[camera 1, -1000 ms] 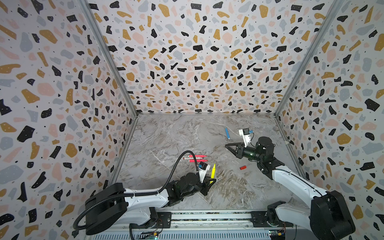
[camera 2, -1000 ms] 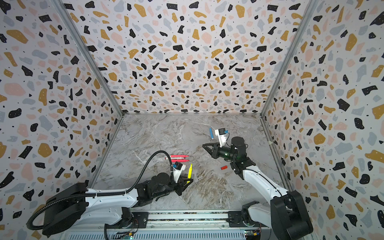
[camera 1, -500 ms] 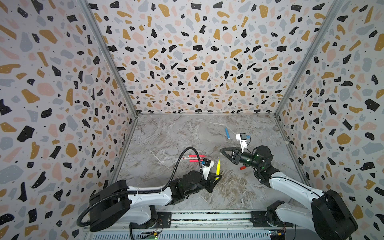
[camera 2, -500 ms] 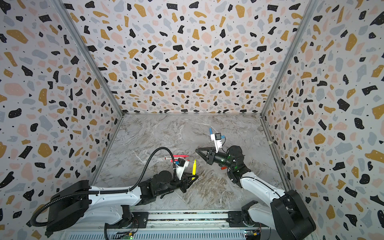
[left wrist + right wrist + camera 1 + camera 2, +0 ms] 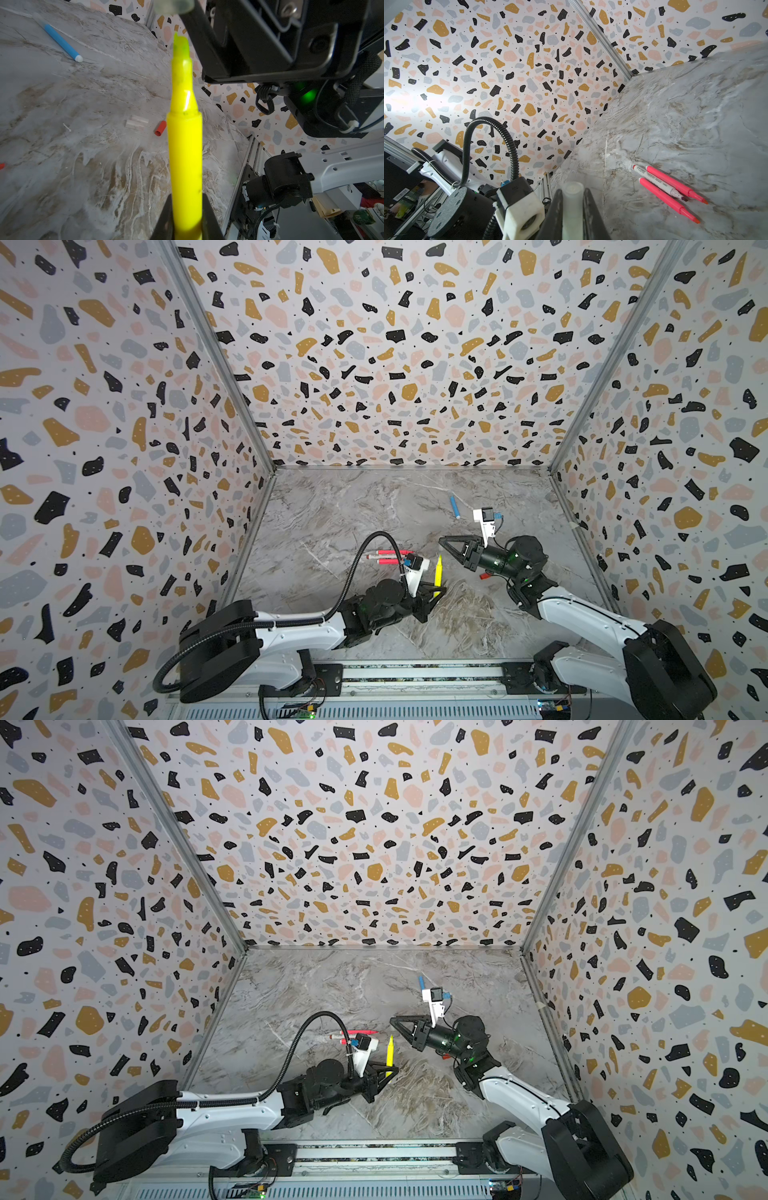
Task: Insert the pens into the pen caps
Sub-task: 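Slide the clear cap down over the highlighter tip with the right gripper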
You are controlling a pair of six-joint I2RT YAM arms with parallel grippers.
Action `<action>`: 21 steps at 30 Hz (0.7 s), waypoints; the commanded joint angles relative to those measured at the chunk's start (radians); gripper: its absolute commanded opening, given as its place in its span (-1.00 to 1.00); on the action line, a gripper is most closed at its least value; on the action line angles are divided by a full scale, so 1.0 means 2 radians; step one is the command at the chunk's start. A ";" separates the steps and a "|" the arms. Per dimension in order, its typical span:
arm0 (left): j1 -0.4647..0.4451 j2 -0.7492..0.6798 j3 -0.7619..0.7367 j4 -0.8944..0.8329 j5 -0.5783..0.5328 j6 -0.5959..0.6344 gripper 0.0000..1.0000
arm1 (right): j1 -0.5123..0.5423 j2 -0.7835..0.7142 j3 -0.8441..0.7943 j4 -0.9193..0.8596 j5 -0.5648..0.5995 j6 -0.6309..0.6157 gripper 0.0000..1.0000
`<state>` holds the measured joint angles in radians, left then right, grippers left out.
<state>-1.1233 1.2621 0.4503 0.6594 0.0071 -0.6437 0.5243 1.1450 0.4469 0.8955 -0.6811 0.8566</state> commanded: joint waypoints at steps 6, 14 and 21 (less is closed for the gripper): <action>-0.003 -0.016 0.015 0.016 -0.017 0.007 -1.00 | 0.015 -0.018 -0.009 0.023 0.010 0.009 -0.80; -0.003 -0.017 0.021 0.008 -0.022 0.012 -1.00 | 0.024 -0.025 -0.017 0.025 0.017 0.011 -0.81; -0.003 -0.020 0.030 0.006 -0.025 0.013 -1.00 | 0.033 -0.026 -0.039 0.050 0.019 0.018 -0.81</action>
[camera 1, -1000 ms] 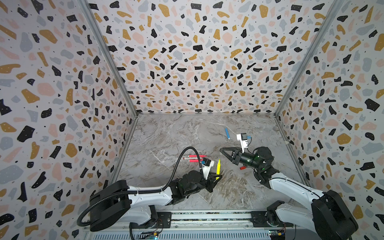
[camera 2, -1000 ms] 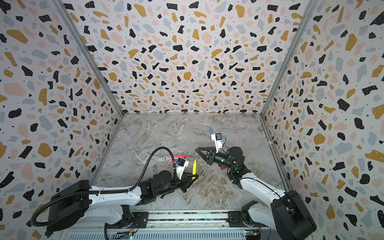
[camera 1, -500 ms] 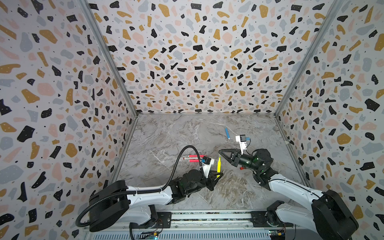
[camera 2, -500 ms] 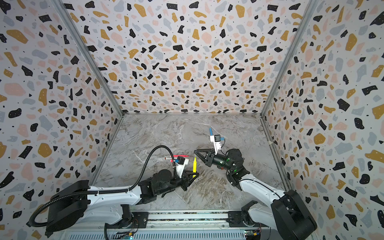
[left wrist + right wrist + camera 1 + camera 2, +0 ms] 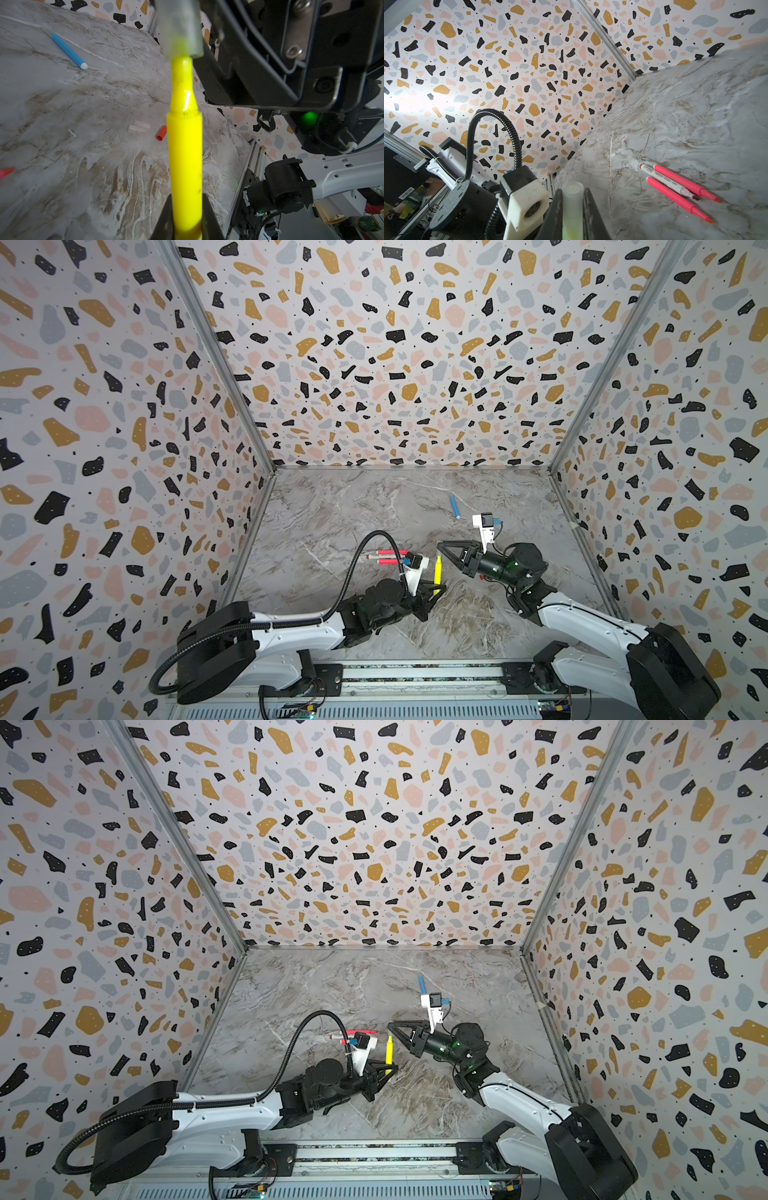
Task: Insert the pens into the pen caps
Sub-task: 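Slide the clear cap down over the highlighter tip with the right gripper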
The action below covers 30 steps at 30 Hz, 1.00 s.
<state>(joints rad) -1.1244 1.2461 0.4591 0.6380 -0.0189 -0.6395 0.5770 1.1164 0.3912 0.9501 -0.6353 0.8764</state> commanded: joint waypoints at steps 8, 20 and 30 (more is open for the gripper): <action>-0.002 -0.023 0.034 0.036 -0.016 0.009 -1.00 | 0.023 -0.008 -0.038 0.073 -0.006 0.012 -0.81; -0.001 -0.038 0.042 0.058 -0.019 0.020 -1.00 | 0.043 -0.010 -0.044 0.073 -0.038 -0.026 -0.71; 0.004 -0.075 0.019 0.101 0.034 0.038 -0.99 | 0.044 -0.012 -0.015 0.035 -0.118 -0.065 -0.64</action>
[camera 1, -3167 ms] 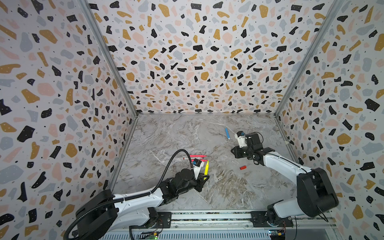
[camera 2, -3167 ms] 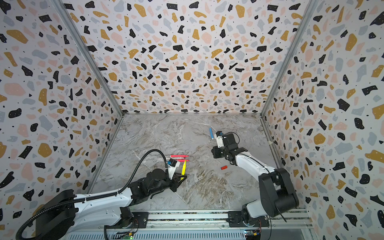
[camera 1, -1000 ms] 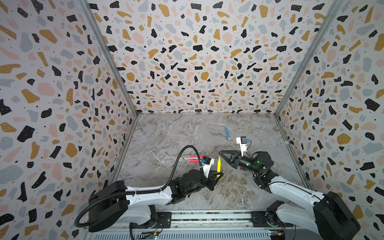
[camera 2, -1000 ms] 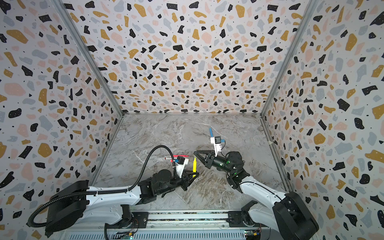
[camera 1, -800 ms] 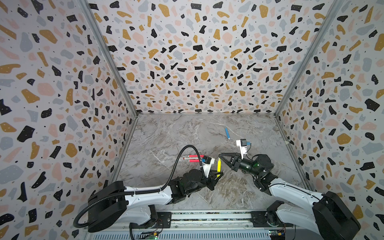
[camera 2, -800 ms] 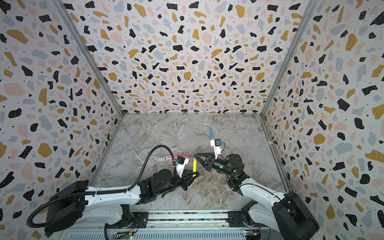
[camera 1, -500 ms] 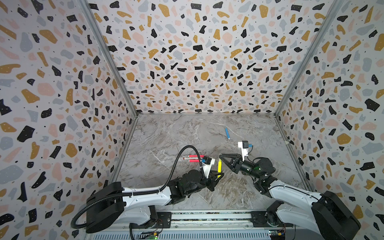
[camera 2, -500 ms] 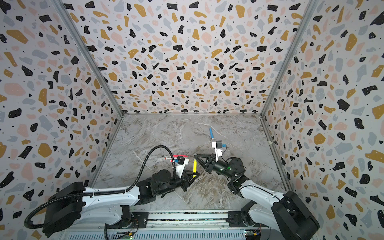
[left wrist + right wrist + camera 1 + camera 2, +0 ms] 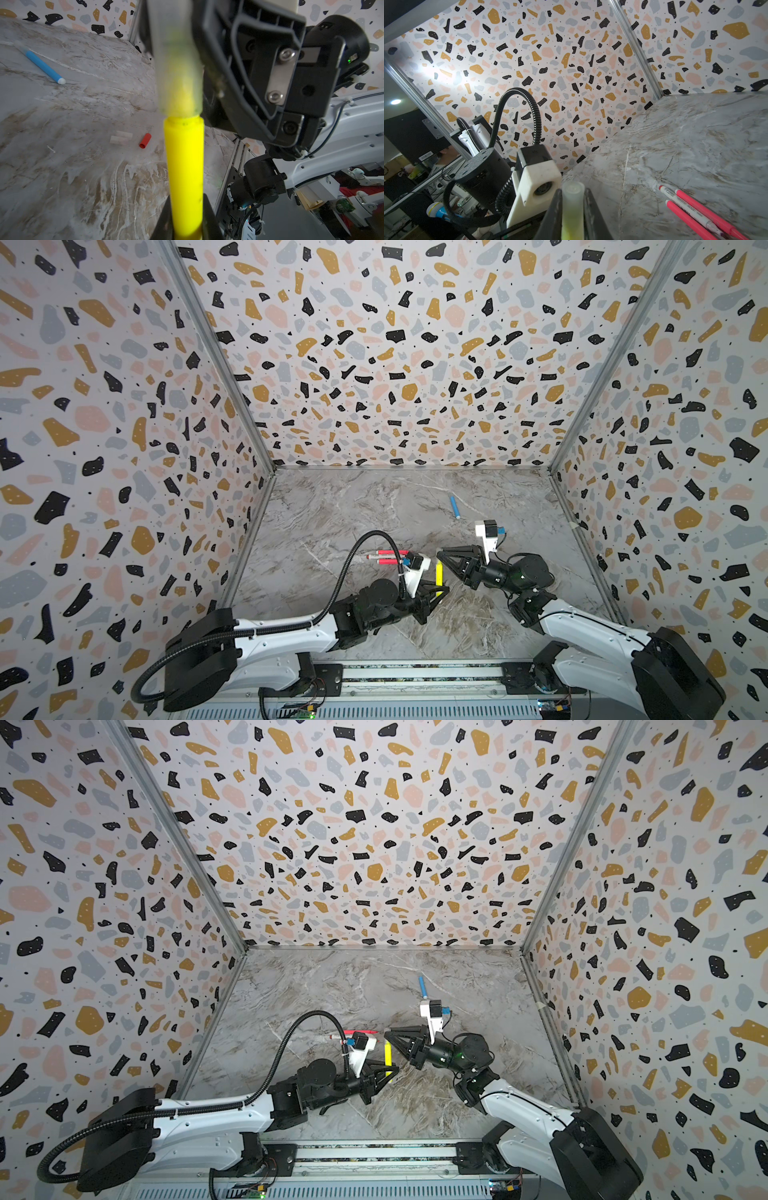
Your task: Insert the pens into the pen caps
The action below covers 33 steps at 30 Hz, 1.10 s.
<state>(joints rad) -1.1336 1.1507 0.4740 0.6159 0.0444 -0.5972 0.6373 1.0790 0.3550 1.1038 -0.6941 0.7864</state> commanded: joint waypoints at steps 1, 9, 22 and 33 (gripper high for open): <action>0.008 -0.034 0.009 0.114 0.004 0.017 -0.99 | 0.015 0.009 0.005 -0.041 -0.095 -0.019 -0.64; 0.011 -0.076 -0.002 0.096 -0.006 0.033 -1.00 | 0.015 0.013 0.013 -0.028 -0.120 -0.011 -0.64; 0.011 -0.090 0.003 0.033 -0.032 0.053 -0.99 | 0.015 -0.018 0.039 -0.086 -0.106 -0.030 0.09; 0.011 -0.098 0.005 -0.017 -0.058 0.068 -1.00 | -0.016 -0.104 0.130 -0.330 -0.006 -0.130 0.33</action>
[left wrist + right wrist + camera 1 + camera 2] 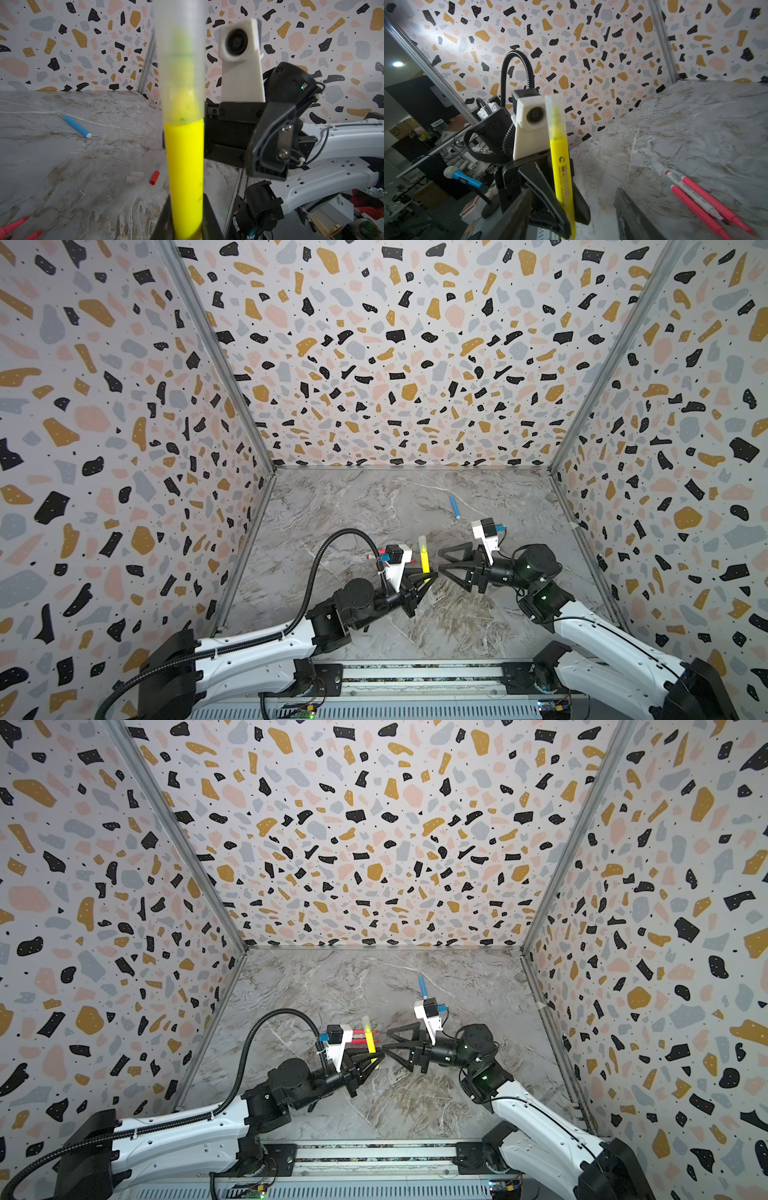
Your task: Insert the pens into the pen caps
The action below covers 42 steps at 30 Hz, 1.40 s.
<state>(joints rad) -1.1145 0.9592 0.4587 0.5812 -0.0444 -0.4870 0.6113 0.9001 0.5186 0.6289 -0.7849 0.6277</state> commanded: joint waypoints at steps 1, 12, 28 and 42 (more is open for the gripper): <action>0.002 0.002 0.014 -0.004 -0.016 0.013 -0.99 | -0.004 -0.011 0.073 -0.127 0.052 -0.064 0.34; 0.000 0.033 0.023 -0.029 -0.038 0.004 -1.00 | 0.007 0.075 0.204 -0.238 0.081 -0.106 0.19; -0.005 0.067 0.039 -0.047 -0.043 0.008 -1.00 | 0.046 0.116 0.210 -0.260 0.110 -0.125 -0.21; -0.005 0.056 0.046 -0.045 -0.070 0.003 -1.00 | 0.059 0.119 0.172 -0.258 0.115 -0.122 -0.78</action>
<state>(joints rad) -1.1213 1.0943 0.5045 0.4400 -0.1352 -0.4831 0.7216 1.1511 0.8955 0.1204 -0.5659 0.3870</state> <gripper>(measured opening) 0.151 0.163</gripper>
